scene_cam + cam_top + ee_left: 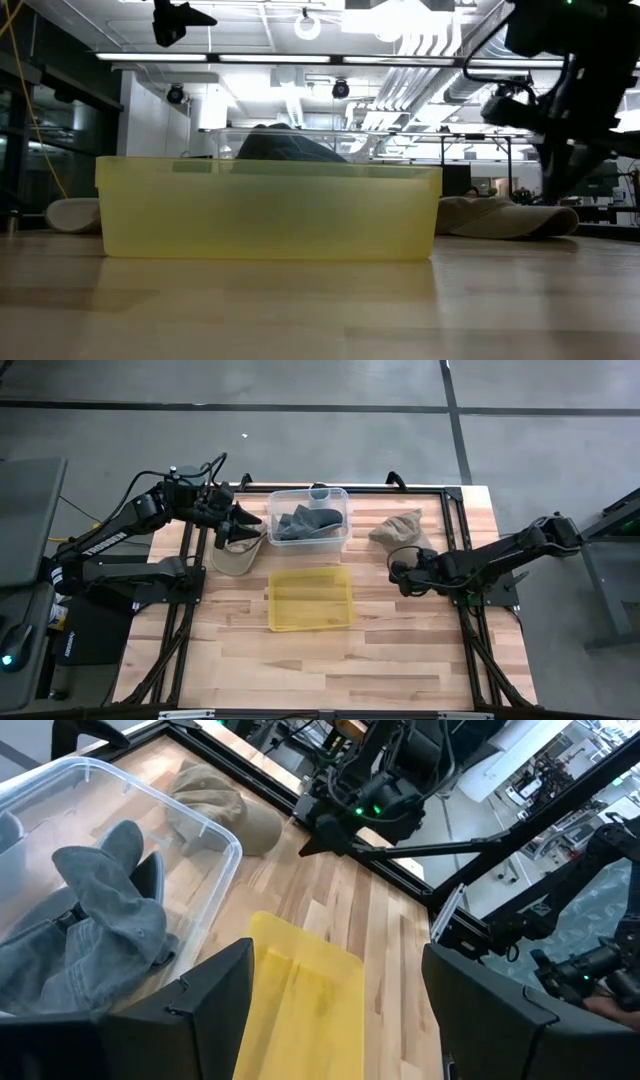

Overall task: Pick & Place hat
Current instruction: Put the right brown cap into the yellow bin

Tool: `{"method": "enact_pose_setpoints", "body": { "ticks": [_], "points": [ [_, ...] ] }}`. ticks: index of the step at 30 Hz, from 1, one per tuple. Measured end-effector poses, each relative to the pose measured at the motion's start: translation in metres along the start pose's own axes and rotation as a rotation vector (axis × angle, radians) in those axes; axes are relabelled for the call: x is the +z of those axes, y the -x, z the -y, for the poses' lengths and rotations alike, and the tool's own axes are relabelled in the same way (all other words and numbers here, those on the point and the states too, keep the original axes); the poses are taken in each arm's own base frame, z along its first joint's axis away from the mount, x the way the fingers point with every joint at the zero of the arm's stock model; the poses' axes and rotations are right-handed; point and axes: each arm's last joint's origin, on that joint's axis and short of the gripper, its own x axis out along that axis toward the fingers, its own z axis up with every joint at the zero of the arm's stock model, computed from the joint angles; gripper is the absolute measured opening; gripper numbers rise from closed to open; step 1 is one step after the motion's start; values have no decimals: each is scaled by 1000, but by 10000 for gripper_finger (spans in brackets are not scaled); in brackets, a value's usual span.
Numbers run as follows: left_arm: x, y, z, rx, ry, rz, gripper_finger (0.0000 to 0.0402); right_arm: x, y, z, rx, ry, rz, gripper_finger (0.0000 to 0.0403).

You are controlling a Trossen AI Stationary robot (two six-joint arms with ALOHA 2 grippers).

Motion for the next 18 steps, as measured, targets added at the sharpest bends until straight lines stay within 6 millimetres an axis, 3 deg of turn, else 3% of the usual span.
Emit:
{"method": "enact_pose_setpoints", "body": {
  "ticks": [9,18],
  "points": [
    [-1,0,0,1,4,-8,266,4,0,8,-104,-24,-8,8],
    [-1,0,0,-7,-2,-13,266,13,-3,6,-124,-73,11,110]
  ]
}}
